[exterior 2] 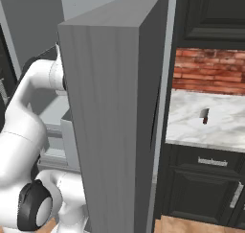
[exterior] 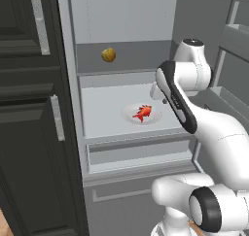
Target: Retrieve the fish from the fridge and place it on the cutting board.
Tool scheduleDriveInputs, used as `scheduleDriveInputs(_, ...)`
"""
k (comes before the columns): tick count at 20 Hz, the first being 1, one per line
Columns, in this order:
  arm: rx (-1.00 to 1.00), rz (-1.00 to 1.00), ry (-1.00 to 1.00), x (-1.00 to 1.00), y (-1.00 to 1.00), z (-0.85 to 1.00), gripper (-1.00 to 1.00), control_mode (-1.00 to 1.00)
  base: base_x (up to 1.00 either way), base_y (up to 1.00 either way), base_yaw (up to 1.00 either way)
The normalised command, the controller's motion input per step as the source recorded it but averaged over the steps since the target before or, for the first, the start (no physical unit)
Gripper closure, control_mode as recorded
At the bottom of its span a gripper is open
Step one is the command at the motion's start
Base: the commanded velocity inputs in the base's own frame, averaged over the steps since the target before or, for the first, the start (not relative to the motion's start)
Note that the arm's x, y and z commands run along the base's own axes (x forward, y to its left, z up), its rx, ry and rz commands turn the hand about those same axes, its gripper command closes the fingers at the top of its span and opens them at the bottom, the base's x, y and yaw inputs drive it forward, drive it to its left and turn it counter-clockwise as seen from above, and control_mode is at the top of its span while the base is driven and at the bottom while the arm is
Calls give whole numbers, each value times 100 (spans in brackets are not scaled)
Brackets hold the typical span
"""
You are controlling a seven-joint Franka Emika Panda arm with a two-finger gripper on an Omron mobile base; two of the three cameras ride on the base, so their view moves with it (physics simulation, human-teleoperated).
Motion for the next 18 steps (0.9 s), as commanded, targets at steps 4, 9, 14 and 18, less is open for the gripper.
scheduleDriveInputs(4, 0, -3, 0, 0, 0, -19, -100, -100, 0, 0, 0)
scheduleDriveInputs(9, 6, -31, 0, 0, 6, -41, -100, -100, 0, 0, 0)
scheduleDriveInputs(14, 18, -42, -1, -11, 0, -41, -100, -100, 0, 0, 0)
scheduleDriveInputs(18, 20, -42, -3, 0, 0, -25, -100, -100, 0, 0, 0)
